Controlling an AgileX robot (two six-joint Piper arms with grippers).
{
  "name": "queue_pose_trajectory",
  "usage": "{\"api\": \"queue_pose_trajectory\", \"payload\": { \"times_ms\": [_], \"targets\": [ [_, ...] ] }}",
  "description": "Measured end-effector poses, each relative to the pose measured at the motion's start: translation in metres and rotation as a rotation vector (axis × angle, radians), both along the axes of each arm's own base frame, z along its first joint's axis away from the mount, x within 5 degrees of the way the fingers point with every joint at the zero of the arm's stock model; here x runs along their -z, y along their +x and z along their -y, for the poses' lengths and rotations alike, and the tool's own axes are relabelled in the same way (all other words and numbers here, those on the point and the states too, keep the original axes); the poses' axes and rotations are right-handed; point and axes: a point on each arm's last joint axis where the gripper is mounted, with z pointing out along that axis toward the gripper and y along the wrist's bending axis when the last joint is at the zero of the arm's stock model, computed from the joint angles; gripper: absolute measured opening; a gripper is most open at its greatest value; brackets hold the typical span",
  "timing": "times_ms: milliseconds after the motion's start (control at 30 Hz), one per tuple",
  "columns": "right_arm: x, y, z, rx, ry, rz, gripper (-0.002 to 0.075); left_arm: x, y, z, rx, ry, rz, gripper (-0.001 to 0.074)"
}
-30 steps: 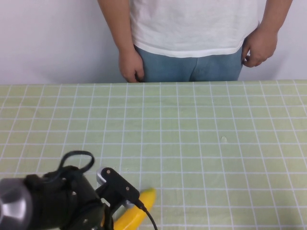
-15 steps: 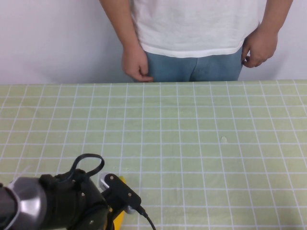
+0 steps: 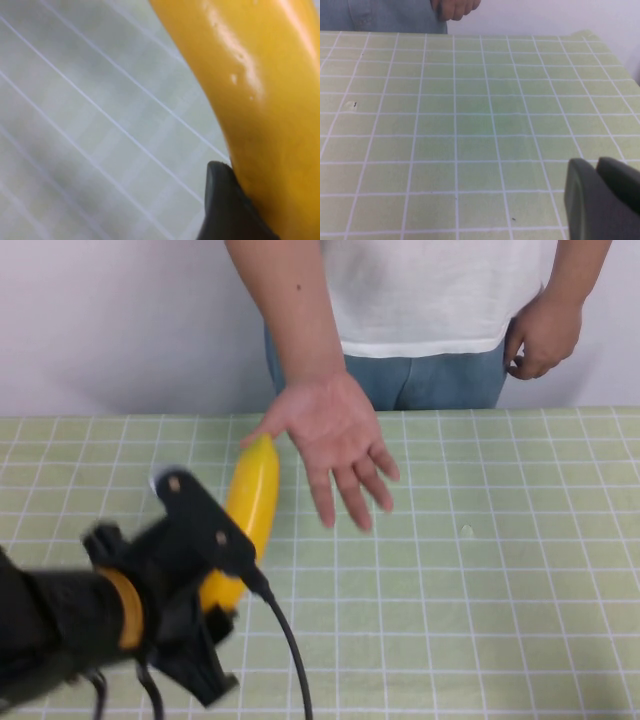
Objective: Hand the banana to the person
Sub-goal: Hand the grabbed banana to the person
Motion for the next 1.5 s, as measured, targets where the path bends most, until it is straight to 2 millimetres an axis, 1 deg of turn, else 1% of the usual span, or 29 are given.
{"api": "queue_pose_trajectory", "payload": {
  "times_ms": [67,133,233,333,467,567,667,733,833,1000,1100,1167,1267,1300,1400,1500],
  "targets": [
    [0.000,0.000,0.000,0.000,0.000,0.000,-0.0007,-0.023,0.002,-0.002,0.034,0.021,0.068,0.0298],
    [0.000,0.000,0.000,0.000,0.000,0.000,-0.0007,-0.042,0.006,0.000,0.078,0.067,0.115,0.0298],
    [0.000,0.000,0.000,0.000,0.000,0.000,-0.0008,-0.061,0.016,0.007,0.135,0.137,0.157,0.0298],
    [0.000,0.000,0.000,0.000,0.000,0.000,-0.0007,-0.069,0.032,0.023,0.180,0.196,0.169,0.0298],
    [0.000,0.000,0.000,0.000,0.000,0.000,-0.0007,-0.068,0.051,0.048,0.252,0.237,0.159,0.0298],
    [0.000,0.000,0.000,0.000,0.000,0.000,-0.0007,-0.058,0.065,0.065,0.307,0.290,0.133,0.0298],
    [0.000,0.000,0.000,0.000,0.000,0.000,-0.0007,-0.043,0.079,0.079,0.354,0.356,0.121,0.0298],
    [0.000,0.000,0.000,0.000,0.000,0.000,-0.0007,-0.035,0.088,0.086,0.365,0.400,0.130,0.0298],
    [0.000,0.000,0.000,0.000,0.000,0.000,-0.0007,-0.029,0.099,0.092,0.349,0.444,0.156,0.0298],
    [0.000,0.000,0.000,0.000,0.000,0.000,-0.0007,-0.022,0.107,0.095,0.289,0.460,0.183,0.0309],
    [0.000,0.000,0.000,0.000,0.000,0.000,-0.0007,-0.022,0.109,0.095,0.270,0.459,0.193,0.0379],
    [0.000,0.000,0.000,0.000,0.000,0.000,-0.0008,-0.023,0.109,0.095,0.239,0.445,0.192,0.0448],
    [0.000,0.000,0.000,0.000,0.000,0.000,-0.0008,-0.028,0.110,0.093,0.177,0.431,0.177,0.0508],
    [0.000,0.000,0.000,0.000,0.000,0.000,-0.0007,-0.031,0.110,0.093,0.156,0.425,0.174,0.0515],
    [0.000,0.000,0.000,0.000,0.000,0.000,-0.0007,-0.047,0.110,0.090,0.091,0.404,0.174,0.0526],
    [0.000,0.000,0.000,0.000,0.000,0.000,-0.0007,-0.068,0.105,0.084,0.048,0.357,0.178,0.0529]
  ]
}}
